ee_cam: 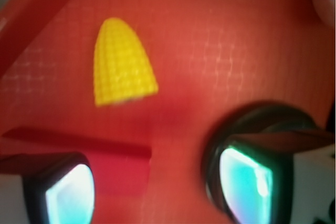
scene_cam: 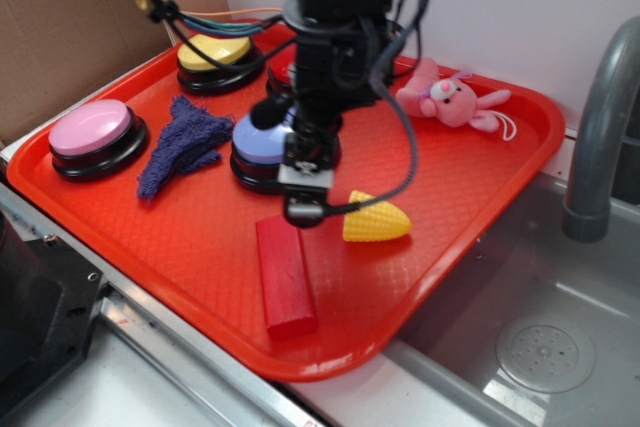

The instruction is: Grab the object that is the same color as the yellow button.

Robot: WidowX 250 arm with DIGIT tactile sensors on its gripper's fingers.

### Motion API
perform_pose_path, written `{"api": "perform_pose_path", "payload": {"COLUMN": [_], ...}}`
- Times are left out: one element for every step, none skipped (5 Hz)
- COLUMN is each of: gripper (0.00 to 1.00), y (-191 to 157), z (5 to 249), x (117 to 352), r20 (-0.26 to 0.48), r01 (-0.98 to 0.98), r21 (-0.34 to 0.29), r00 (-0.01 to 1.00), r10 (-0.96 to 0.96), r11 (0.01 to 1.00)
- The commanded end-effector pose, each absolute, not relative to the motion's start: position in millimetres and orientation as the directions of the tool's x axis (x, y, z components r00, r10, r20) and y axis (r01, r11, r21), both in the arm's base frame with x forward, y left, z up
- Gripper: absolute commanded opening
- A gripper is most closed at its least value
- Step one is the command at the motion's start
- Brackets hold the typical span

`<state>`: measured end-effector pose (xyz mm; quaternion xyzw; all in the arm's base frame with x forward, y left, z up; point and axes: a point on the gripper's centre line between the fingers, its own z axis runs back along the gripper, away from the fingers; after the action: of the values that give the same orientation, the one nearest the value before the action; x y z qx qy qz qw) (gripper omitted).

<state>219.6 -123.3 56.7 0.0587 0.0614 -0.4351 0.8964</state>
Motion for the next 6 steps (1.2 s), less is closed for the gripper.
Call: {"api": "perform_pose_path", "payload": {"gripper": [1.0,1.0,1.0,0.0,0.0,0.0], "y": [-159,-161,-157,-146,-139,-140], "z": [36,25,20,27,47,83], "x": [226,222,221,219,223,228], "r20": [-0.09,-0.108,-0.123,-0.149,-0.175,-0.177], "r01": [0.866,0.866,0.863,0.865,0.86,0.812], "r21": [0.019,-0.004,-0.015,-0.001,-0.003,0.036], "r00": [0.499,0.497,0.5,0.495,0.501,0.578], "r10": [-0.862,-0.861,-0.857,-0.856,-0.847,-0.796], "r11": [0.5,0.5,0.505,0.501,0.51,0.582]}}
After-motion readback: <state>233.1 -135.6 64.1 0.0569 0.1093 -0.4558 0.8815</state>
